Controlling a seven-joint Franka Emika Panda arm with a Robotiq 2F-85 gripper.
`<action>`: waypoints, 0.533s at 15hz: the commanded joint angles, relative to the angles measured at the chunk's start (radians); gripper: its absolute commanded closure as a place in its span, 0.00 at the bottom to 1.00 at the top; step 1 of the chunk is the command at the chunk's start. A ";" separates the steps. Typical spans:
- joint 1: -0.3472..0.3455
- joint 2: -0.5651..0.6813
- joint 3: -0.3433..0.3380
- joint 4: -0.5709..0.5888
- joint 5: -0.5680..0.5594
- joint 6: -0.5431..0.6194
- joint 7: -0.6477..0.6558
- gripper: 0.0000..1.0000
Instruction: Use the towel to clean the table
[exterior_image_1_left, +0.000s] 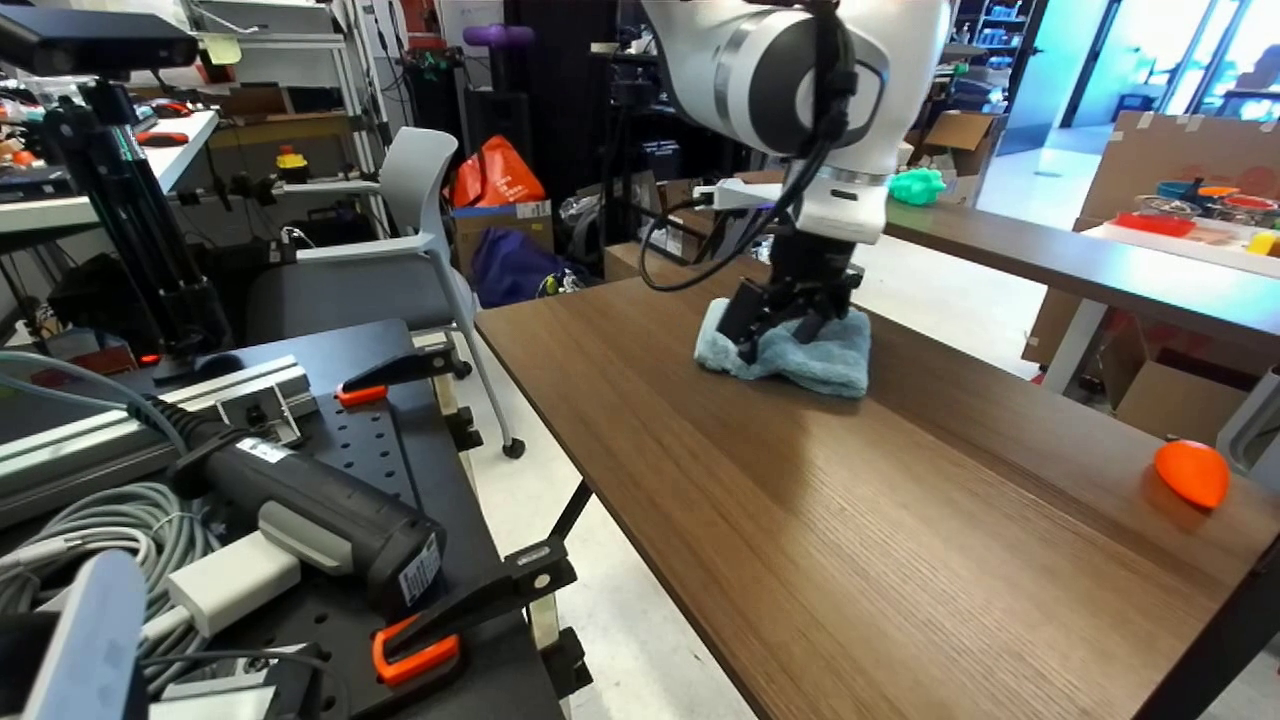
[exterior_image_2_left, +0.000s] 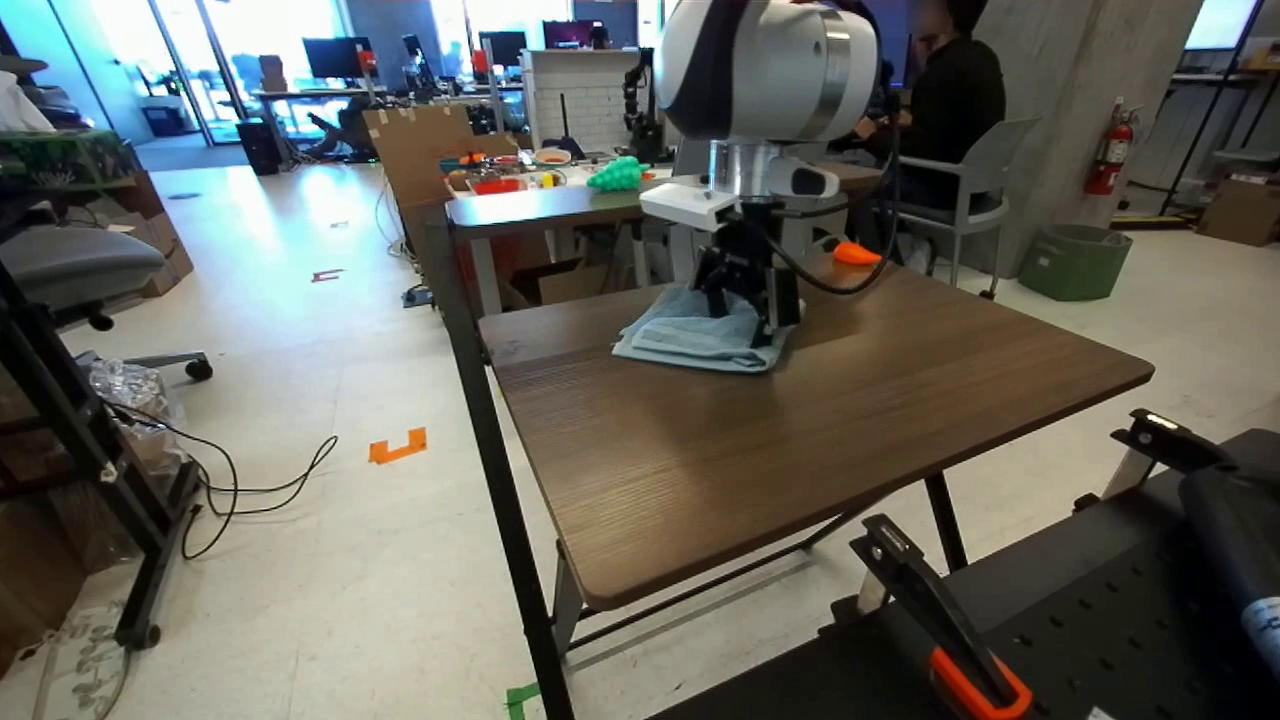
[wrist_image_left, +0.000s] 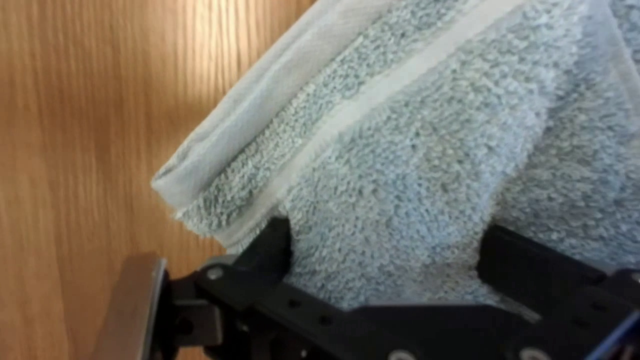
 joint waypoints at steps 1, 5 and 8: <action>-0.064 0.079 -0.003 0.103 0.022 0.002 -0.014 0.00; -0.103 0.122 0.014 0.169 0.012 0.012 -0.086 0.00; -0.017 0.052 0.052 0.035 0.031 0.110 -0.063 0.00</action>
